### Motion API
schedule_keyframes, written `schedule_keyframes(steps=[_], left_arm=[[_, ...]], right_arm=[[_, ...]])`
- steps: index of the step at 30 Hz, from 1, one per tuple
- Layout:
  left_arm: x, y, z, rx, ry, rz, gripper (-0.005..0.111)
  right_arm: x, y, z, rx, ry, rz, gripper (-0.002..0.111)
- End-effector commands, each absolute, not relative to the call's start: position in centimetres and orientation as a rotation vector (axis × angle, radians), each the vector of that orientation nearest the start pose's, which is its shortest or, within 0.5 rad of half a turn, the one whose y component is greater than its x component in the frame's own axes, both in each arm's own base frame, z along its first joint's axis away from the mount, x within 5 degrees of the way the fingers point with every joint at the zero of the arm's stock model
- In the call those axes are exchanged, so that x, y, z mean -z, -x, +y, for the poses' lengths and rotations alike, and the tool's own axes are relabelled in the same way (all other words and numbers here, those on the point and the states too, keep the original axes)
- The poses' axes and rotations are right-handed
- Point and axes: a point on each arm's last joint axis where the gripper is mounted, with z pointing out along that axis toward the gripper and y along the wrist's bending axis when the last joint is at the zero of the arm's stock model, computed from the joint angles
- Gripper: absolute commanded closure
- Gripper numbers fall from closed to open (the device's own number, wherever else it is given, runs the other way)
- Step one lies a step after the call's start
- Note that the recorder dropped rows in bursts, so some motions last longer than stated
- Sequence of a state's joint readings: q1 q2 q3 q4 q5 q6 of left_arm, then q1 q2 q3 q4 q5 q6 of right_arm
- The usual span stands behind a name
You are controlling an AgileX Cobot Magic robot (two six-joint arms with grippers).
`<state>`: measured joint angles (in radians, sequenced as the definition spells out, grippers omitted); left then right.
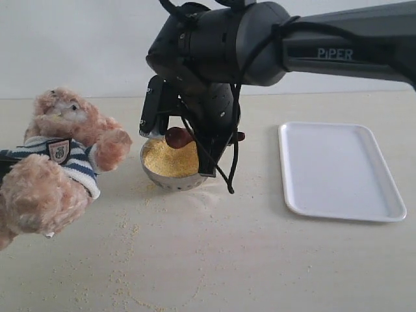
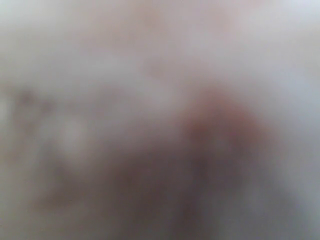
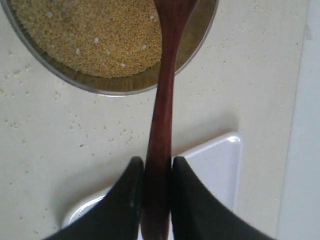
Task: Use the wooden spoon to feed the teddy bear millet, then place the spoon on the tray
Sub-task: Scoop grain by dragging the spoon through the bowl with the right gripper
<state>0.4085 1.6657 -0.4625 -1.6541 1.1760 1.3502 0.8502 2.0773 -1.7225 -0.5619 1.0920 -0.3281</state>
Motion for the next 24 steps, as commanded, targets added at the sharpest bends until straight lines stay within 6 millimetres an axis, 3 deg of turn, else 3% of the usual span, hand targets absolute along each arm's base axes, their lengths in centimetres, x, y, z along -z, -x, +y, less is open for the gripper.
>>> schedule_keyframes(steps=[1, 17, 24], left_arm=[[-16.0, -23.2, 0.8, 1.456, 0.437, 2.11, 0.102], [-16.0, -23.2, 0.8, 1.456, 0.437, 2.11, 0.102], [-16.0, -23.2, 0.8, 1.456, 0.437, 2.11, 0.102]], right_arm=[[-22.5, -32.4, 30.4, 0.634, 1.75, 2.109, 0.108], [-20.8, -32.2, 30.8, 0.563, 1.766, 2.177, 0.108], [-20.5, -31.6, 31.2, 0.434, 1.739, 2.25, 0.108]])
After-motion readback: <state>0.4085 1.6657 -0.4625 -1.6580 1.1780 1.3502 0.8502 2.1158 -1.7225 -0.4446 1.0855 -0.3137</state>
